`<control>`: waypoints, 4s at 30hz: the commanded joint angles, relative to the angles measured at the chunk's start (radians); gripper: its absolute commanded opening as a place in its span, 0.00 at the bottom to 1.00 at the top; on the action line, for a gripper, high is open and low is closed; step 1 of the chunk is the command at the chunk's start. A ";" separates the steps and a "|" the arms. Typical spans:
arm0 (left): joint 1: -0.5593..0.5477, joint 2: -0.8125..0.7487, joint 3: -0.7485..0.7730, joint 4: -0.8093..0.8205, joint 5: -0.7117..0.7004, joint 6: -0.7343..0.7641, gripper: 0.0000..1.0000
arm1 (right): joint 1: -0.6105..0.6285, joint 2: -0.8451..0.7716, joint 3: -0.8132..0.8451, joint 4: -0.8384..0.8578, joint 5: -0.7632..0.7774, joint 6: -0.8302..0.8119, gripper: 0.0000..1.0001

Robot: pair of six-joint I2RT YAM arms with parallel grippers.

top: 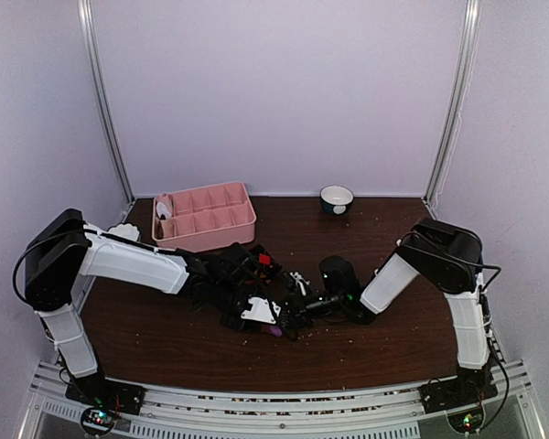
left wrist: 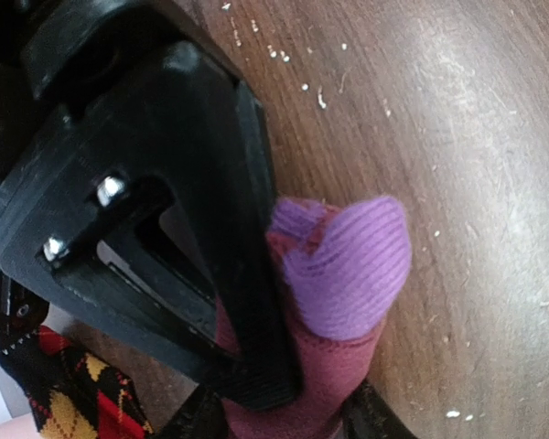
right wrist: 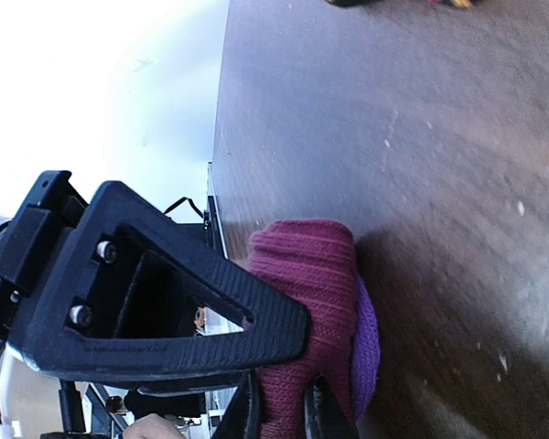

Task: Roll the socks
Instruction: Roll the sock at the center of the board, then pass from the left arm to the right

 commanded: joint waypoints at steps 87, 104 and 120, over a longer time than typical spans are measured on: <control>0.333 -0.061 0.694 -0.779 1.029 -0.310 0.00 | 0.227 -0.963 -0.209 -0.267 0.850 -0.684 1.00; 0.349 -0.072 0.689 -0.657 1.182 -0.473 0.00 | 0.260 -0.750 0.081 -0.332 0.731 -0.770 0.64; 0.352 -0.103 0.671 -0.603 1.244 -0.531 0.00 | 0.259 -0.736 0.061 -0.239 0.675 -0.721 0.10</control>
